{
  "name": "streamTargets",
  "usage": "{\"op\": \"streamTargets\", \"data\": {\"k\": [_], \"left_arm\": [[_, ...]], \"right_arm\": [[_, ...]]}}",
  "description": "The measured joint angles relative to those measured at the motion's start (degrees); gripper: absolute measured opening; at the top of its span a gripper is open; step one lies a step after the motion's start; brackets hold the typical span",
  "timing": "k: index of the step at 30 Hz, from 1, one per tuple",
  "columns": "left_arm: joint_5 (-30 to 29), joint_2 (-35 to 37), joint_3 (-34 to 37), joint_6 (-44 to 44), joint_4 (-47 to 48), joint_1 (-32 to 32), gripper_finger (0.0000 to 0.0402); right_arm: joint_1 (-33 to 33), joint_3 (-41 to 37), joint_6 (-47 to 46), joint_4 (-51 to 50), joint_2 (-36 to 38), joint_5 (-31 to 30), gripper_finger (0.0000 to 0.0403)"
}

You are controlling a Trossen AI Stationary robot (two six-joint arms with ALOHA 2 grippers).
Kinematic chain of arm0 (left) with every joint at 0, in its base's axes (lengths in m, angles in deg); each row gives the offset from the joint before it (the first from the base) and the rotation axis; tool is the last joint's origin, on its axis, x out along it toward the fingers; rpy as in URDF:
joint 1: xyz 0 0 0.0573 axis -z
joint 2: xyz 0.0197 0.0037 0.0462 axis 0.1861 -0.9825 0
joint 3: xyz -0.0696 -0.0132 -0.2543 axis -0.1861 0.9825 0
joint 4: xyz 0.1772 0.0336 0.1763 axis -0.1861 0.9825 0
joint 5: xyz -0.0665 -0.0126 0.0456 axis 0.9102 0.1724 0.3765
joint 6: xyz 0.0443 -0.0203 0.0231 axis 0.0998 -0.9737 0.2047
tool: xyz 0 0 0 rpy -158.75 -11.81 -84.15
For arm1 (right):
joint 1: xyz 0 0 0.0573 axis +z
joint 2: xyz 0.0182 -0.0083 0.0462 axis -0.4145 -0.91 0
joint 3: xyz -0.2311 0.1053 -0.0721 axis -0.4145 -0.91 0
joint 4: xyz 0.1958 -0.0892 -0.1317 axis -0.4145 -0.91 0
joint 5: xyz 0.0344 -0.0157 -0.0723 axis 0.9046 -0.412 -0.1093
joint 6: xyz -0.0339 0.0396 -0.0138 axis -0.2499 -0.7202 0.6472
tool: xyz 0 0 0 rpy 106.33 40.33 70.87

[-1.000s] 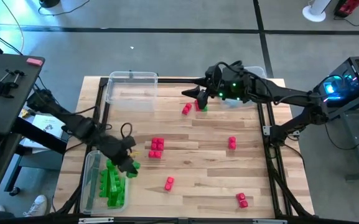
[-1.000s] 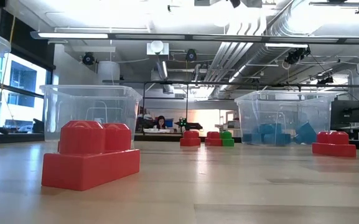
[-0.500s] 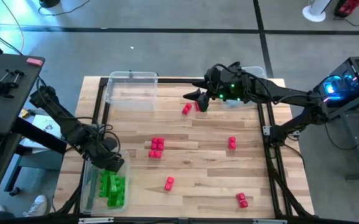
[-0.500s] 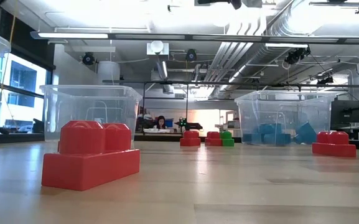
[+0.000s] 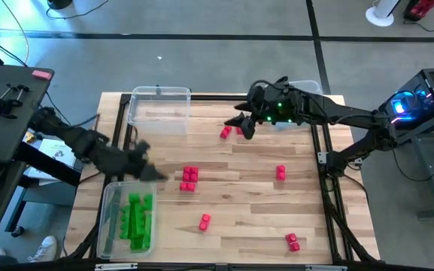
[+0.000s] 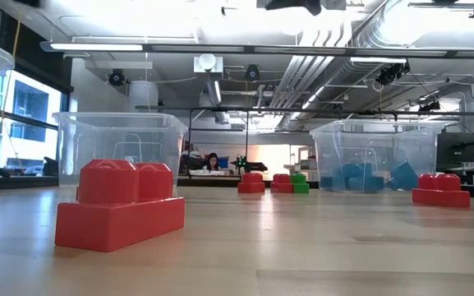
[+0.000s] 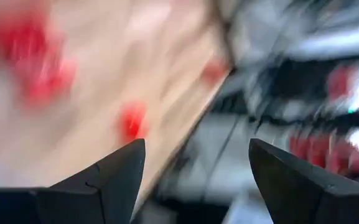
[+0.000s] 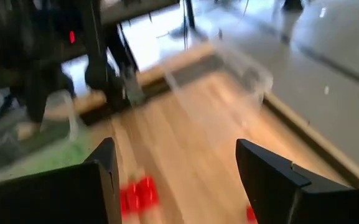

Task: Sort blocks
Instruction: Put the green game piece into the bottom left transparent bin

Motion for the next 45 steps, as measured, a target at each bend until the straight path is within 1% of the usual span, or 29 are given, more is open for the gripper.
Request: {"op": "streamTargets", "data": {"k": [1, 3, 5, 6, 9, 12, 14, 15, 17, 19, 20, 22, 25, 31, 33, 36, 42, 45], "left_arm": [[-3.29, 0.37, 0.00, 4.22, -2.41, -2.15, 0.0274], [-7.04, 0.48, 0.00, 13.44, -5.96, -6.80, 0.0274], [-7.29, -0.39, 0.00, 21.36, -8.18, -12.87, 0.0274], [-6.28, -1.07, 0.00, 24.22, -9.11, -16.12, 0.0274], [-0.79, -4.62, 0.00, 30.81, -12.06, -25.02, 0.0274], [5.56, -8.58, 0.02, 36.35, -16.83, -31.84, 0.0275], [11.03, -10.84, 0.04, 38.66, -21.89, -35.40, 0.0275], [14.13, -11.84, 0.04, 39.51, -25.18, -36.88, 0.0275], [20.38, -13.46, 0.04, 40.49, -32.67, -39.17, 0.0275], [25.19, -14.62, 0.04, 41.25, -40.15, -40.69, 0.0274], [26.74, -15.02, 0.04, 41.31, -43.66, -41.11, 0.0273], [28.40, -15.51, 0.04, 41.31, -49.05, -41.72, 0.0273], [29.25, -15.69, 0.04, 41.34, -53.56, -42.27, 0.0273], [29.26, -15.69, 0.04, 41.35, -53.90, -42.60, 0.0272], [29.28, -15.69, 0.04, 42.73, -53.90, -42.60, 0.0272], [29.31, -15.69, 0.04, 45.68, -53.90, -42.60, 0.0272], [29.17, -15.69, 0.04, 45.93, -53.90, -42.59, 0.0272], [29.08, -15.69, 0.04, 46.49, -53.90, -42.58, 0.0272]], "right_arm": [[0.00, 0.00, -0.51, -2.11, -0.26, 0.44, 0.0199], [0.00, 0.01, -3.00, -7.30, -1.24, 0.49, 0.0199], [-0.34, -0.57, -6.95, -12.36, -2.94, -0.09, 0.0199], [-0.51, -1.20, -9.42, -14.17, -3.80, -0.69, 0.0199], [-1.35, -4.00, -14.04, -17.38, -6.38, -4.49, 0.0199], [-3.35, -6.82, -10.11, -17.89, -9.51, -9.00, 0.0188], [-6.13, -7.49, -7.77, -18.23, -11.91, -9.41, 0.0165], [-7.83, -7.52, -6.79, -18.61, -13.25, -9.24, 0.0147], [-10.99, -7.52, -4.46, -19.84, -16.34, -8.56, 0.0096], [-13.44, -7.52, -1.69, -21.52, -19.63, -8.63, 0.0034], [-14.34, -7.44, -0.17, -22.80, -21.24, -8.78, 0.0017], [-15.33, -6.55, 2.04, -24.14, -23.95, -8.92, 0.0016], [-15.18, -6.05, 4.89, -23.90, -26.32, -11.83, 0.0005], [-14.84, -6.01, 8.94, -19.91, -27.79, -14.99, 0.0001], [-14.91, -6.01, 10.42, -19.39, -28.23, -16.14, 0.0001], [-14.81, -6.01, 12.74, -18.91, -28.30, -16.20, 0.0000], [-13.72, -6.01, 16.47, -17.60, -28.30, -16.38, 0.0000], [-13.29, -6.55, 17.65, -15.57, -28.30, -19.12, 0.0000]]}}
